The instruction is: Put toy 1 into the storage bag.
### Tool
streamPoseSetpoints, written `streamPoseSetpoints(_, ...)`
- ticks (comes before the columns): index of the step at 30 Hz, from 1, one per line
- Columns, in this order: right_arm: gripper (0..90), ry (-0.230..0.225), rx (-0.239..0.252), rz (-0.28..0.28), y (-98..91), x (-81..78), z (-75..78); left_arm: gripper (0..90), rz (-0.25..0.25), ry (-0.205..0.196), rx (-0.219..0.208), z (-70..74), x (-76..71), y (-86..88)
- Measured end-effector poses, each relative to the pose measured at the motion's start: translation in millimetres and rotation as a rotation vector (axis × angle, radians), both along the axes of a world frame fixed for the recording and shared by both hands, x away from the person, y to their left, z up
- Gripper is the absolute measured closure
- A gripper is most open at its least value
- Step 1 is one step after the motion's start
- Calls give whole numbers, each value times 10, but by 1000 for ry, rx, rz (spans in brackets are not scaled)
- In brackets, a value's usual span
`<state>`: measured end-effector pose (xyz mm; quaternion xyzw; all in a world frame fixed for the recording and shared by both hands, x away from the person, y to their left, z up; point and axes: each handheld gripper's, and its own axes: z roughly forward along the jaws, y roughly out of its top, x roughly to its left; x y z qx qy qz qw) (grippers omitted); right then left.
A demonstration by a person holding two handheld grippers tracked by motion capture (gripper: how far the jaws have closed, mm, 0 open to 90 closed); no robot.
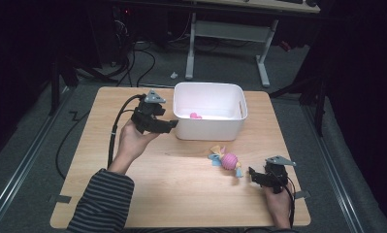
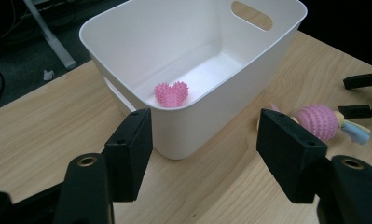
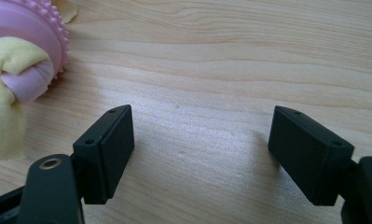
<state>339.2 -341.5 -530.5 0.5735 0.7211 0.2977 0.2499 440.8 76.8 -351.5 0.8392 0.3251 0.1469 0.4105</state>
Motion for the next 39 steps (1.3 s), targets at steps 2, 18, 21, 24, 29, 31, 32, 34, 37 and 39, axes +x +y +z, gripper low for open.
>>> streamPoseSetpoints(2, 226, 0, 0, 0, 0, 0, 0, 363, 2, 2, -1, -22, -24, 26)
streamPoseSetpoints(18, 226, 0, 0, 0, 1, -1, 0, 357, 24, 17, -32, -208, -193, 202)
streamPoseSetpoints(21, 227, 0, 0, 0, 0, -1, 0, 357, 28, 14, -26, -256, -230, 221)
streamPoseSetpoints(24, 227, 0, -1, 0, 0, -1, 0, 357, 32, 21, -32, -310, -260, 239)
streamPoseSetpoints(29, 226, -1, -1, 0, 0, -1, -1, 357, 40, 34, -48, -408, -307, 276)
streamPoseSetpoints(31, 227, -1, -1, 0, 0, -1, -1, 357, 40, 41, -53, -453, -321, 288)
streamPoseSetpoints(32, 227, -1, -1, 0, 0, -1, 0, 357, 39, 47, -57, -473, -326, 295)
streamPoseSetpoints(34, 226, -1, -1, 0, 0, -1, 0, 357, 37, 55, -70, -506, -333, 310)
streamPoseSetpoints(37, 226, -1, -1, 0, 0, -1, 0, 357, 42, 64, -82, -552, -348, 332)
streamPoseSetpoints(39, 226, -1, -1, 0, 0, -1, 0, 357, 44, 69, -86, -587, -360, 343)
